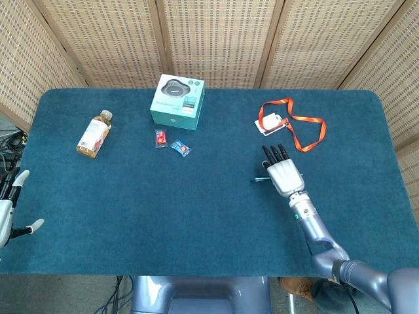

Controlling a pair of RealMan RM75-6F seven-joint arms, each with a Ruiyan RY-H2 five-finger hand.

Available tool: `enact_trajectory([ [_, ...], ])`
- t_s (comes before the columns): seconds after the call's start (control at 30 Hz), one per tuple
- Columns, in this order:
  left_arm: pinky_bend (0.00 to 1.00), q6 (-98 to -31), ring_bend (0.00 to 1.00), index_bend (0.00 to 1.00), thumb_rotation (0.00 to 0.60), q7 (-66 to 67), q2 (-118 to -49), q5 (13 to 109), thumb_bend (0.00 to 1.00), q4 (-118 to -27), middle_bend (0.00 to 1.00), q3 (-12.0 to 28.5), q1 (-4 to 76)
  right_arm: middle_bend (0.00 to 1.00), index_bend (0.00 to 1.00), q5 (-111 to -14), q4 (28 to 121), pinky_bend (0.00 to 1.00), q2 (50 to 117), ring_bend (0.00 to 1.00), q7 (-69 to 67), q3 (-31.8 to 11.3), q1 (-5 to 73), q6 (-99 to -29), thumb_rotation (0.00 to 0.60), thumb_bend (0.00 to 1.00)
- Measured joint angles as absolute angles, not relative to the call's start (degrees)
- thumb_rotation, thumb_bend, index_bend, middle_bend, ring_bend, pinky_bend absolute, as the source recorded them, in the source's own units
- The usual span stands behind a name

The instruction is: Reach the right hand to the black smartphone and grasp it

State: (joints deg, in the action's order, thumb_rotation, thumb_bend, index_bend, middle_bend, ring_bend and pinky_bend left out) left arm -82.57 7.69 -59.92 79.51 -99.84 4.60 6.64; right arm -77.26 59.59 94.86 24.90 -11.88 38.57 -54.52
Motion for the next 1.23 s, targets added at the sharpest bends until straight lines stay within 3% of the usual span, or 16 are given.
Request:
enact_trajectory([
  [0.2,0.0,-82.0,0.0,0.0,0.6,7.5,-59.9,79.1,0.0,-99.8,0.0,4.7,6.9,0.0,0.35,-73.2,57.8,0.0,95.1,0.0,30.3,-14.6,42.6,-50.8,0.6,0.7],
  [0.43,0.0,-81.5,0.0,0.0,0.6,7.3,-59.8,78.9,0.0,-99.7,0.0,4.7,7.2,0.0,0.33,-68.5,50.0,0.0,99.9,0.0,34.1,-16.9,46.8,-47.7,0.6,0.67],
  [0.7,0.0,-81.3,0.0,0.0,0.6,6.6,-59.6,78.7,0.0,-99.6,0.0,4.9,7.3,0.01,0.32,-67.1,48.3,0.0,101.4,0.0,33.3,-18.4,48.3,-49.9,0.6,0.63],
  [0.8,0.0,-81.4,0.0,0.0,0.6,6.4,-59.5,79.0,0.0,-99.6,0.0,4.7,7.2,0.01,0.23,-68.5,51.7,0.0,99.2,0.0,31.7,-17.9,47.1,-52.6,0.6,0.47],
  [0.87,0.0,-81.5,0.0,0.0,0.6,6.2,-59.4,79.4,0.0,-99.7,0.0,4.6,7.2,0.0,0.09,-69.7,54.8,0.0,97.0,0.0,30.4,-17.5,45.8,-54.7,0.6,0.24],
  [0.97,0.0,-81.9,0.0,0.0,0.6,5.9,-59.4,80.2,0.0,-99.7,0.0,4.3,7.0,0.0,0.0,-71.5,60.0,0.0,93.0,0.0,28.1,-16.6,43.2,-58.1,0.6,0.07],
  [1.07,0.0,-82.5,0.0,0.0,0.6,5.3,-59.4,81.2,0.0,-99.5,0.0,4.1,6.8,0.0,0.0,-73.1,66.4,0.0,88.1,0.0,25.1,-15.6,39.7,-61.8,0.6,0.01],
  [1.23,0.0,-84.1,0.0,0.0,0.6,4.2,-59.7,83.0,0.0,-98.7,0.0,3.9,6.4,0.0,0.0,-75.3,78.9,0.0,79.1,0.0,18.8,-13.6,32.3,-68.9,0.6,0.0],
])
